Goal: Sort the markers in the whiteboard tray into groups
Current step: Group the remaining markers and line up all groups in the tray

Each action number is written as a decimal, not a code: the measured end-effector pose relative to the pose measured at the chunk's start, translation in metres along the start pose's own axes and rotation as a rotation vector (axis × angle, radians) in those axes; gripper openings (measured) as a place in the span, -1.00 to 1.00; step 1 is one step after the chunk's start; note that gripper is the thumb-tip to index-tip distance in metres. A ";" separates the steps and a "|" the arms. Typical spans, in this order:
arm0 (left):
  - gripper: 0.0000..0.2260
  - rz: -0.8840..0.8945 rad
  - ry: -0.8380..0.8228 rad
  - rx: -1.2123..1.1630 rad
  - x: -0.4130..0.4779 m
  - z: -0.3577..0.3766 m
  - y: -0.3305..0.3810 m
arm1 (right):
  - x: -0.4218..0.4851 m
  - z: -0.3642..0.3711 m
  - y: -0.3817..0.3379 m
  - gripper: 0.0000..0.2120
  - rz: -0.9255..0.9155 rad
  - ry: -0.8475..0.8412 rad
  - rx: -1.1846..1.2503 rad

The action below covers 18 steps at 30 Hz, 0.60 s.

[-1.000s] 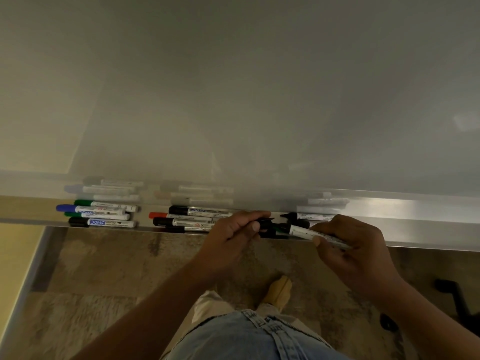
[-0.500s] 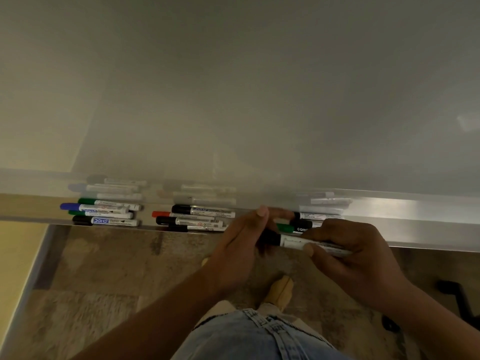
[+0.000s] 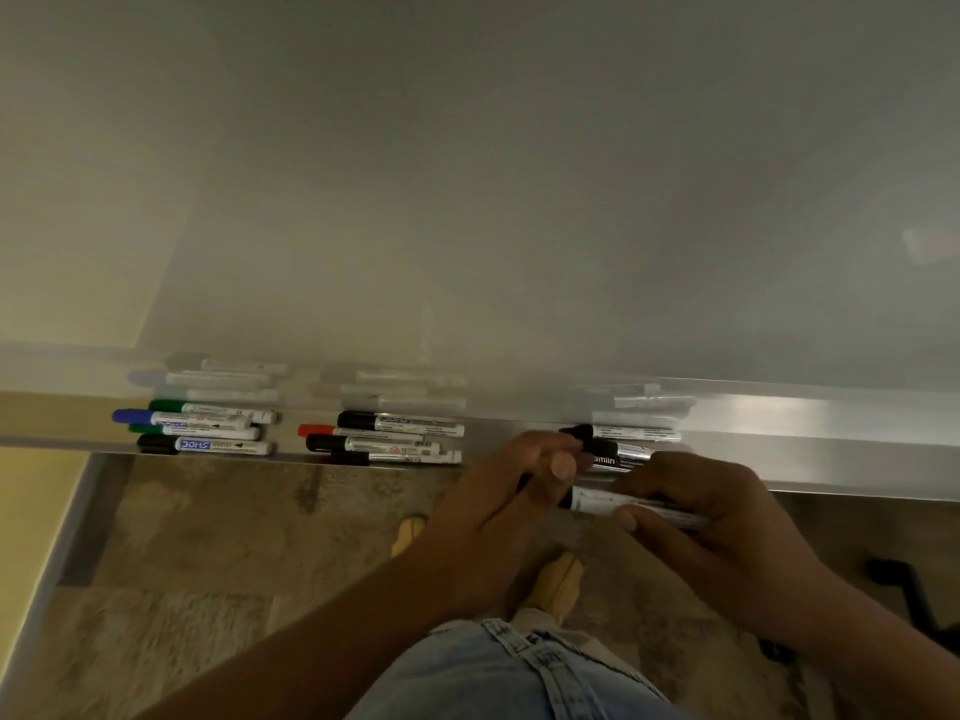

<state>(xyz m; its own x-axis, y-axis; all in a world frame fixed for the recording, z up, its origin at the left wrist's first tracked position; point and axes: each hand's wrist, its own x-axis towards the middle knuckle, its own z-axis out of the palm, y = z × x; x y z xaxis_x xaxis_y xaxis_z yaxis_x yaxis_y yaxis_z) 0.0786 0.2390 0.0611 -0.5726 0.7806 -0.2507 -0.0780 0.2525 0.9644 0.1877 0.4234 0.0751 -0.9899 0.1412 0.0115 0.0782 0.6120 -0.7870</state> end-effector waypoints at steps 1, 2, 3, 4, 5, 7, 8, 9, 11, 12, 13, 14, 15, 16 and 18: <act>-0.54 -0.005 -0.020 0.108 0.003 0.000 -0.006 | -0.003 0.001 0.010 -0.85 0.004 -0.021 -0.054; -0.57 -0.006 0.000 0.197 0.006 0.000 -0.013 | -0.005 0.002 0.021 -0.83 0.011 -0.025 -0.099; -0.58 -0.011 0.050 0.246 0.011 0.000 -0.020 | -0.008 0.003 0.031 -0.80 0.021 -0.010 -0.133; -0.61 -0.021 0.102 0.291 0.016 0.000 -0.028 | -0.010 0.003 0.043 -0.79 0.037 0.016 -0.162; -0.64 -0.024 0.137 0.387 0.022 -0.001 -0.037 | -0.012 0.004 0.054 -0.80 0.053 0.048 -0.198; -0.71 0.010 0.140 0.707 0.033 -0.003 -0.054 | -0.015 0.006 0.075 -0.79 0.089 0.110 -0.276; -0.72 0.028 0.130 0.822 0.037 -0.004 -0.062 | -0.016 0.007 0.083 -0.76 0.106 0.138 -0.302; -0.71 0.032 0.120 0.882 0.041 -0.003 -0.068 | -0.016 0.010 0.091 -0.74 0.108 0.158 -0.328; -0.71 0.038 0.102 0.946 0.048 0.000 -0.075 | -0.014 0.017 0.100 -0.72 0.078 0.187 -0.388; -0.72 0.041 0.095 0.982 0.051 0.002 -0.078 | -0.011 0.021 0.103 -0.72 0.074 0.208 -0.402; -0.73 0.042 0.089 1.009 0.054 0.004 -0.080 | -0.009 0.024 0.105 -0.72 0.081 0.234 -0.401; -0.73 0.045 0.085 1.022 0.056 0.005 -0.081 | -0.007 0.027 0.108 -0.72 0.091 0.259 -0.396; -0.73 0.043 0.080 1.021 0.058 0.006 -0.082 | -0.006 0.029 0.110 -0.71 0.097 0.277 -0.397; -0.73 0.035 0.071 1.014 0.059 0.007 -0.082 | -0.006 0.030 0.112 -0.71 0.094 0.285 -0.401; -0.76 0.030 0.066 1.005 0.060 0.006 -0.082 | -0.007 0.032 0.115 -0.73 0.071 0.278 -0.409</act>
<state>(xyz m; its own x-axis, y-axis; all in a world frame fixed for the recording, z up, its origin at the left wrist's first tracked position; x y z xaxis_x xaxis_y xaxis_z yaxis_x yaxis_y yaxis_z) 0.0556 0.2689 -0.0341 -0.6094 0.7690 -0.1932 0.6443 0.6223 0.4445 0.1997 0.4677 -0.0355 -0.9160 0.3612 0.1743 0.2390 0.8407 -0.4859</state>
